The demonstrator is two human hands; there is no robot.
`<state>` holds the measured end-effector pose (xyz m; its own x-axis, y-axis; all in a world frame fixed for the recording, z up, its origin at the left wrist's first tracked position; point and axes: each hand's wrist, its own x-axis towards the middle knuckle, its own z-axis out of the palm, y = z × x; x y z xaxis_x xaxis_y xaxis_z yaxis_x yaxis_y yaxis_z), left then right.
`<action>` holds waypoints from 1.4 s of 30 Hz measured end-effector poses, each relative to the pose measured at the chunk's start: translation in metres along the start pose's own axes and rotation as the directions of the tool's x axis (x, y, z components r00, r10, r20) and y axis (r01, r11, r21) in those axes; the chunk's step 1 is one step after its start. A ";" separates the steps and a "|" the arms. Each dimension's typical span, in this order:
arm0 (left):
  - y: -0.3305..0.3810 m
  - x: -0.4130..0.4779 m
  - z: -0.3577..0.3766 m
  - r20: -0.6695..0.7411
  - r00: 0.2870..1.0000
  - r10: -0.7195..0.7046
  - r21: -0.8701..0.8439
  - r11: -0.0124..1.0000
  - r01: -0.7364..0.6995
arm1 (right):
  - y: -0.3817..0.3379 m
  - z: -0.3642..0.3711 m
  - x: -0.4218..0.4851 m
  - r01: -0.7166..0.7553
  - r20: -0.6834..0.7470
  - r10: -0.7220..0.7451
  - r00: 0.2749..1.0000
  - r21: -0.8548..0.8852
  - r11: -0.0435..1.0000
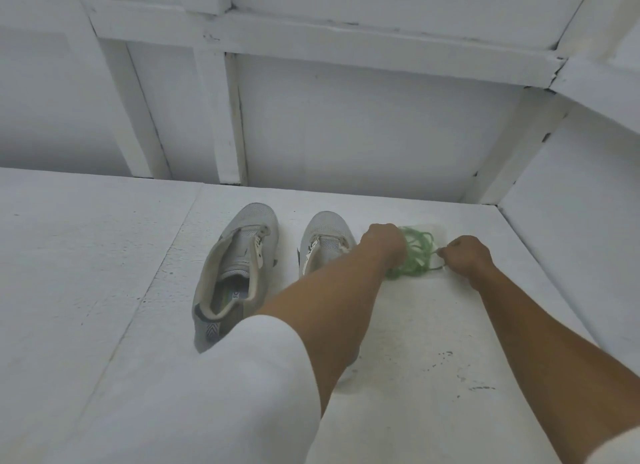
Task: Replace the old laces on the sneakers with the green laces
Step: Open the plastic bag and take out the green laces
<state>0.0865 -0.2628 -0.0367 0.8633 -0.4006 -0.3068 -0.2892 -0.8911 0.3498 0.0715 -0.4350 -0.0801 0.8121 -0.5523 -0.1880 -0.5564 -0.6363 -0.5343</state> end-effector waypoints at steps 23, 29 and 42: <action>0.003 -0.040 -0.039 -0.231 0.965 0.124 -0.081 0.986 -0.146 | -0.020 -0.061 -0.035 -0.167 0.195 0.017 0.981 0.783 0.600; -0.047 -0.085 -0.060 -0.467 0.882 0.069 -0.393 0.877 -0.277 | -0.051 -0.076 -0.076 -0.253 0.344 -0.201 0.917 0.892 0.375; -0.157 -0.198 -0.077 -0.419 0.897 -0.143 -0.788 0.549 -0.280 | -0.164 -0.101 -0.188 0.134 0.160 -0.527 0.835 0.869 0.477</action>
<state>-0.0070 -0.0271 0.0367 0.9888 -0.1424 0.0452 -0.0746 -0.2087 0.9751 -0.0076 -0.2816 0.1259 0.9992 -0.0395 -0.0073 -0.0037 0.0904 -0.9959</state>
